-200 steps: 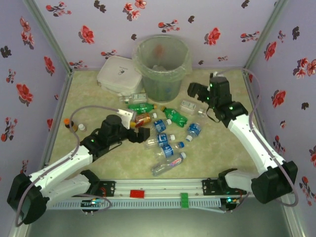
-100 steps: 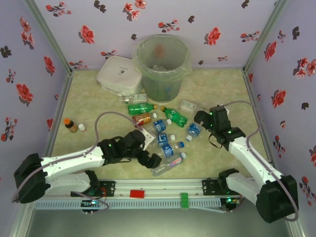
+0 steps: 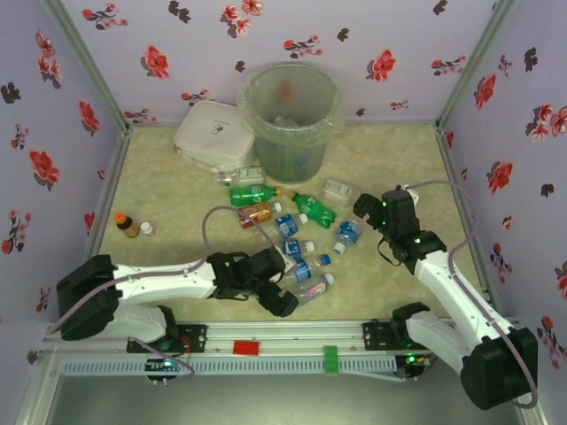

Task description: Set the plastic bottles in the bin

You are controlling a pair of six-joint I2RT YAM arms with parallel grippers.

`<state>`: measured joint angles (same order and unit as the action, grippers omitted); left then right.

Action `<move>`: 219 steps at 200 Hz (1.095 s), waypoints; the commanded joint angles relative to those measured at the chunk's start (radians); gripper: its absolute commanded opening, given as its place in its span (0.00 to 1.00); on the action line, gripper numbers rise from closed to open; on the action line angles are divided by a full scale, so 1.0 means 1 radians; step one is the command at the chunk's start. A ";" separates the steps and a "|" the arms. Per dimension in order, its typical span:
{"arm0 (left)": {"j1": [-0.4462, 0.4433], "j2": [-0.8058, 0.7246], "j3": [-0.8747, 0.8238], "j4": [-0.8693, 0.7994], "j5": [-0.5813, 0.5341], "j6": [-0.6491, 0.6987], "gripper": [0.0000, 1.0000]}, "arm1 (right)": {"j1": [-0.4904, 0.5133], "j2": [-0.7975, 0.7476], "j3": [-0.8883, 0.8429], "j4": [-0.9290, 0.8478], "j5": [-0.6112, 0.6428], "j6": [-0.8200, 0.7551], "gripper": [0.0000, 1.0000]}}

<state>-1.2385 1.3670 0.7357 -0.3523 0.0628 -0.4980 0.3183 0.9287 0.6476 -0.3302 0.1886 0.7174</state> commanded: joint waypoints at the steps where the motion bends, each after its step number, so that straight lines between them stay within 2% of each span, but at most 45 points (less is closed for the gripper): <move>1: -0.018 0.063 0.047 -0.011 -0.020 0.024 0.94 | -0.008 -0.028 0.034 -0.037 0.044 -0.030 1.00; 74: -0.037 0.175 0.093 -0.039 -0.025 0.064 0.81 | -0.025 -0.076 0.001 -0.064 0.075 -0.033 1.00; 154: -0.038 0.222 0.096 -0.038 -0.022 0.127 0.62 | -0.051 -0.019 0.027 -0.053 0.079 -0.055 1.00; 177: -0.037 0.230 0.112 -0.056 -0.014 0.175 0.53 | -0.052 0.004 0.041 -0.049 0.075 -0.055 1.00; 193: -0.038 0.225 0.124 -0.068 -0.007 0.205 0.43 | -0.054 0.007 0.039 -0.038 0.072 -0.048 1.00; 219: -0.037 0.197 0.133 -0.079 0.000 0.234 0.35 | -0.054 0.008 0.036 -0.029 0.074 -0.050 1.00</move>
<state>-1.2701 1.5806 0.8444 -0.3870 0.0532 -0.3260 0.2718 0.9371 0.6518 -0.3721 0.2405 0.6807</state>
